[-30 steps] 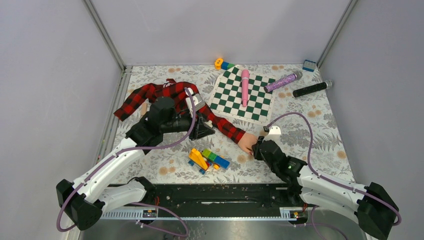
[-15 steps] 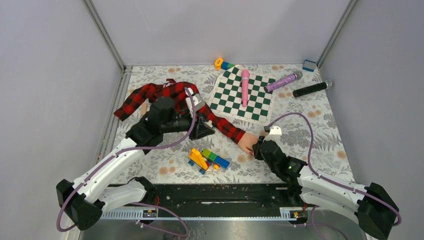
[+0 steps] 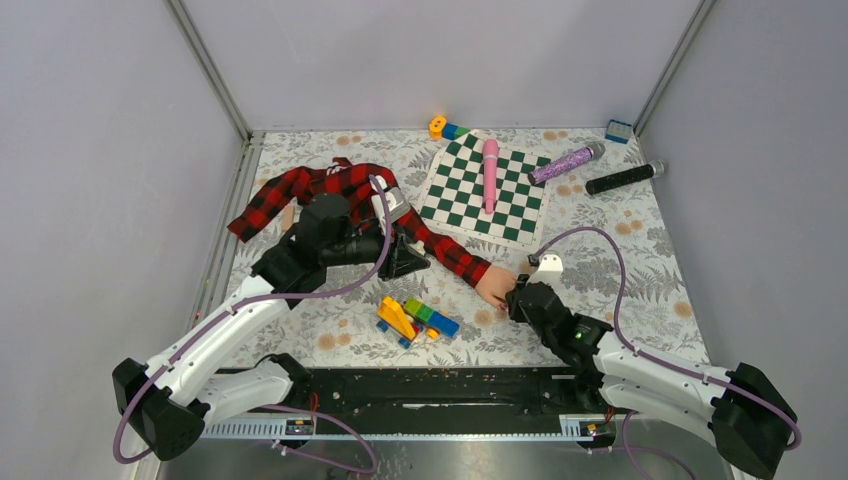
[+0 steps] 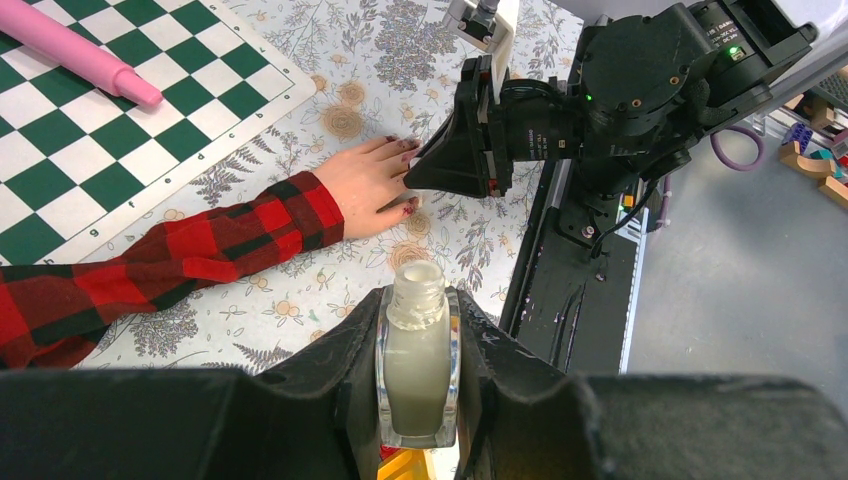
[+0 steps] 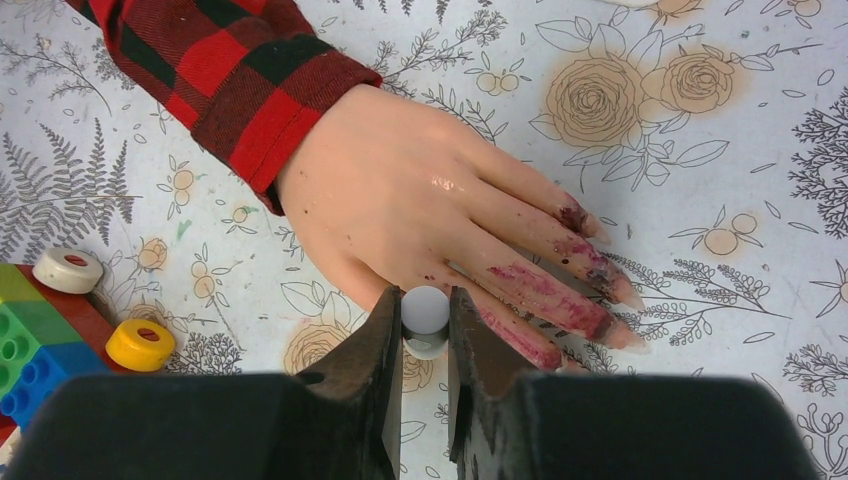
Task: Paint the nails
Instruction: Paint the nail polish on the nail.
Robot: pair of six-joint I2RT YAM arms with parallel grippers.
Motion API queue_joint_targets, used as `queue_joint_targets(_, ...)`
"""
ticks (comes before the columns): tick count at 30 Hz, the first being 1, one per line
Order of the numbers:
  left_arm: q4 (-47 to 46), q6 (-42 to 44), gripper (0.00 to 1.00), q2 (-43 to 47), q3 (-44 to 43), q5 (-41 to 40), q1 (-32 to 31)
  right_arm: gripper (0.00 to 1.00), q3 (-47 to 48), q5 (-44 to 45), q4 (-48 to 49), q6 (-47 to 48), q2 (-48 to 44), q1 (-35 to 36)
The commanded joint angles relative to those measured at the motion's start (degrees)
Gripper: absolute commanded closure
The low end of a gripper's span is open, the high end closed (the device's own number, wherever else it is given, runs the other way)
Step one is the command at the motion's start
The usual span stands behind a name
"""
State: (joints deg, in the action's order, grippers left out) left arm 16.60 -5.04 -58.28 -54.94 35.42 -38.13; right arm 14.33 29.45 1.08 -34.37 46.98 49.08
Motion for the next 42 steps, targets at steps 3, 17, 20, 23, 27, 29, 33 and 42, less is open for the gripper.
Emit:
queue_joint_targets(3,-3.39,-0.66,1.0,-0.27,-2.37,1.66,-0.12,1.0,-0.3,2.64,2.74,-0.51,0.94,-0.21)
queue_joint_targets(17,-3.33,-0.62,1.0,-0.34,-2.34,1.65,-0.15,1.0,-0.89,4.33,2.36,-0.02,-0.78,-0.24)
queue_joint_targets(20,-3.4,-0.67,1.0,-0.34,-2.32,1.65,-0.19,1.0,-0.93,4.3,2.0,0.03,-0.92,-0.21)
queue_joint_targets(23,-3.4,-0.67,1.0,-0.34,-2.35,1.63,-0.14,1.0,-0.8,4.39,2.04,0.09,-0.6,-0.21)
queue_joint_targets(27,-3.37,-0.65,1.0,-0.36,-2.37,1.62,-0.19,1.0,-0.41,4.1,1.64,0.1,-0.04,-0.21)
queue_joint_targets(29,-3.34,-0.63,1.0,-0.35,-2.37,1.66,-0.18,1.0,-0.44,3.97,1.4,0.11,-0.11,-0.23)
queue_joint_targets(33,-3.36,-0.67,1.0,-0.26,-2.36,1.72,-0.19,1.0,-0.37,3.9,1.08,-0.04,-0.08,-0.21)
queue_joint_targets(42,-3.32,-0.59,1.0,-0.28,-2.37,1.75,-0.19,1.0,0.29,4.73,-0.51,-0.27,0.22,0.26)
